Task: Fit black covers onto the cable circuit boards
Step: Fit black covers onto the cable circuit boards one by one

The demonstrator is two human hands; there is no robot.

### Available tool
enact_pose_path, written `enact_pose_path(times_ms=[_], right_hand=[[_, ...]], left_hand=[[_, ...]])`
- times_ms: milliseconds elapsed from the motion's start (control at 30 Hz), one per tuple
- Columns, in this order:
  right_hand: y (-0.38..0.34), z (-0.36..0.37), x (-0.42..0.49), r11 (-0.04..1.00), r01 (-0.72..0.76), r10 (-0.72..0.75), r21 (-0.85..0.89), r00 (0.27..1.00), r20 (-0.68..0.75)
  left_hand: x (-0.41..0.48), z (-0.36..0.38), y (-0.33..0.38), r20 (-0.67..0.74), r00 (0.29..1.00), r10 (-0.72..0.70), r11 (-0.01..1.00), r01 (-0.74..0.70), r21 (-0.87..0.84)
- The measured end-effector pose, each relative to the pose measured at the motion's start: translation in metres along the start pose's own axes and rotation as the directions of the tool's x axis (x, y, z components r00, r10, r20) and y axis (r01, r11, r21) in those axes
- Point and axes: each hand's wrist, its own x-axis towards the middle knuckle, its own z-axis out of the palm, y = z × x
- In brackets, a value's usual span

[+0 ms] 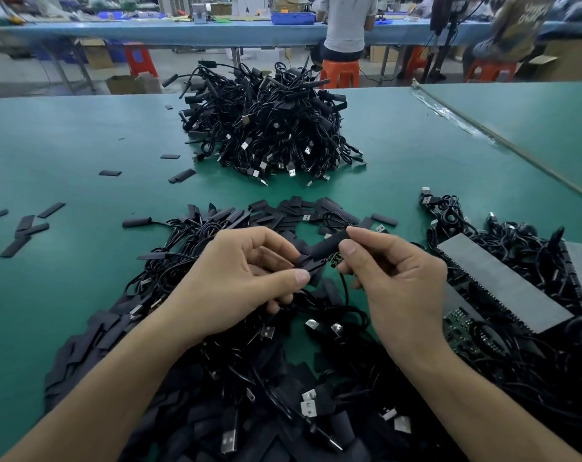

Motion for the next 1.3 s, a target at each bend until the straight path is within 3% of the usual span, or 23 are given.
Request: enact_pose_path(times_ms=[67, 133, 200, 300, 433, 533, 600, 667, 733, 800, 1067, 1300], right_hand=[[-0.001, -0.001, -0.003, 0.948, 0.190, -0.205, -0.255, 0.978, -0.034], [0.001, -0.001, -0.003, 0.833, 0.247, -0.287, -0.495, 0.958, -0.005], [0.005, -0.002, -0.002, 0.710, 0.175, -0.172, -0.682, 0.982, 0.073], [0.012, -0.003, -0.002, 0.575, 0.148, -0.026, -0.805, 0.986, 0.163], [0.011, -0.003, -0.001, 0.672, 0.210, -0.099, -0.710, 0.976, 0.195], [0.009, -0.002, -0.002, 0.839, 0.232, -0.154, -0.492, 0.969, 0.193], [0.006, -0.002, -0.002, 0.934, 0.166, -0.111, -0.316, 0.977, 0.183], [0.005, -0.002, 0.000, 0.977, 0.088, -0.049, -0.193, 0.979, 0.200], [0.005, 0.000, 0.002, 0.995, 0.030, -0.004, -0.100, 0.968, 0.251], [0.005, 0.000, 0.001, 1.000, -0.016, 0.023, -0.025, 0.945, 0.327], [0.002, 0.000, -0.001, 0.993, -0.031, -0.024, 0.112, 0.889, 0.457], [0.004, -0.001, 0.001, 0.988, -0.038, -0.035, 0.148, 0.888, 0.458]], left_hand=[[0.000, -0.002, 0.000, -0.092, 0.994, 0.061, 0.996, -0.055, 0.063], [0.002, -0.005, -0.001, -0.241, 0.962, 0.126, 0.987, -0.096, 0.132], [0.004, -0.008, -0.003, -0.372, 0.906, 0.200, 0.955, -0.096, 0.280], [0.004, -0.008, -0.005, -0.405, 0.861, 0.308, 0.855, -0.064, 0.515], [0.003, -0.007, -0.009, -0.381, 0.852, 0.358, 0.747, -0.016, 0.665], [0.002, -0.009, -0.008, -0.390, 0.843, 0.370, 0.632, 0.079, 0.771], [0.001, -0.006, -0.005, -0.370, 0.830, 0.418, 0.608, 0.047, 0.793], [-0.001, 0.000, 0.002, -0.293, 0.845, 0.448, 0.667, -0.097, 0.739], [-0.005, 0.008, 0.005, -0.185, 0.903, 0.388, 0.801, -0.231, 0.552], [-0.006, 0.016, 0.005, -0.082, 0.939, 0.333, 0.879, -0.278, 0.386], [-0.003, 0.012, 0.003, 0.008, 0.955, 0.297, 0.953, -0.296, 0.068], [-0.005, 0.013, 0.005, 0.070, 0.968, 0.241, 0.970, -0.242, 0.007]])
